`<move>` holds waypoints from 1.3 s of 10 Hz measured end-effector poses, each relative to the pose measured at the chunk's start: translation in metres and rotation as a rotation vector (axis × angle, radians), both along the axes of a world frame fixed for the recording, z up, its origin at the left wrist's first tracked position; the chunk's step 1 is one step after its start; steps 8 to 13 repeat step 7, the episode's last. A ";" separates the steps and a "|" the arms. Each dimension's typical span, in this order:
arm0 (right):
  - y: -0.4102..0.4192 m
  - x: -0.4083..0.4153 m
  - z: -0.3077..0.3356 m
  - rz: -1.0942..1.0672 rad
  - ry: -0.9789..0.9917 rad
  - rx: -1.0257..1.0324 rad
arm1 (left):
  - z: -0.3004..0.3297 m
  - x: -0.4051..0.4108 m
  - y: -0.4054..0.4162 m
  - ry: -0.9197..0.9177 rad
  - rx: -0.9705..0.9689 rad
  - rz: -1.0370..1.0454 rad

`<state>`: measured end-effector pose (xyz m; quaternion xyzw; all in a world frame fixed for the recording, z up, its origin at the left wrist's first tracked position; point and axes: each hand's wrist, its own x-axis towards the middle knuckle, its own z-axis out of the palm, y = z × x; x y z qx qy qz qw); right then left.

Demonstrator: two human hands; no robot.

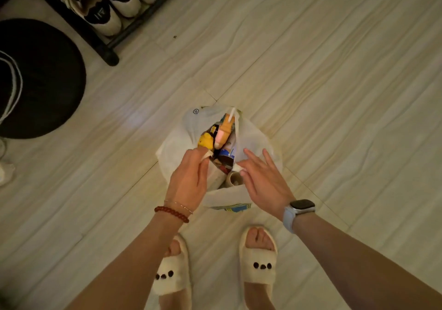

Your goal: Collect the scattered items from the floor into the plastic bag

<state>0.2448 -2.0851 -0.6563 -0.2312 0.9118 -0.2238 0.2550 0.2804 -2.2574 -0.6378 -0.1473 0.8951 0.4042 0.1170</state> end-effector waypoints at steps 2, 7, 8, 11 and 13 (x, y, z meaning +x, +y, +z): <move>-0.002 0.019 -0.067 0.106 0.380 0.206 | -0.070 0.018 -0.001 0.300 -0.242 -0.181; -0.015 0.009 -0.042 -0.352 0.387 -0.438 | -0.082 0.013 -0.004 0.459 -0.334 -0.212; -0.015 0.009 -0.042 -0.352 0.387 -0.438 | -0.082 0.013 -0.004 0.459 -0.334 -0.212; -0.015 0.009 -0.042 -0.352 0.387 -0.438 | -0.082 0.013 -0.004 0.459 -0.334 -0.212; -0.015 0.009 -0.042 -0.352 0.387 -0.438 | -0.082 0.013 -0.004 0.459 -0.334 -0.212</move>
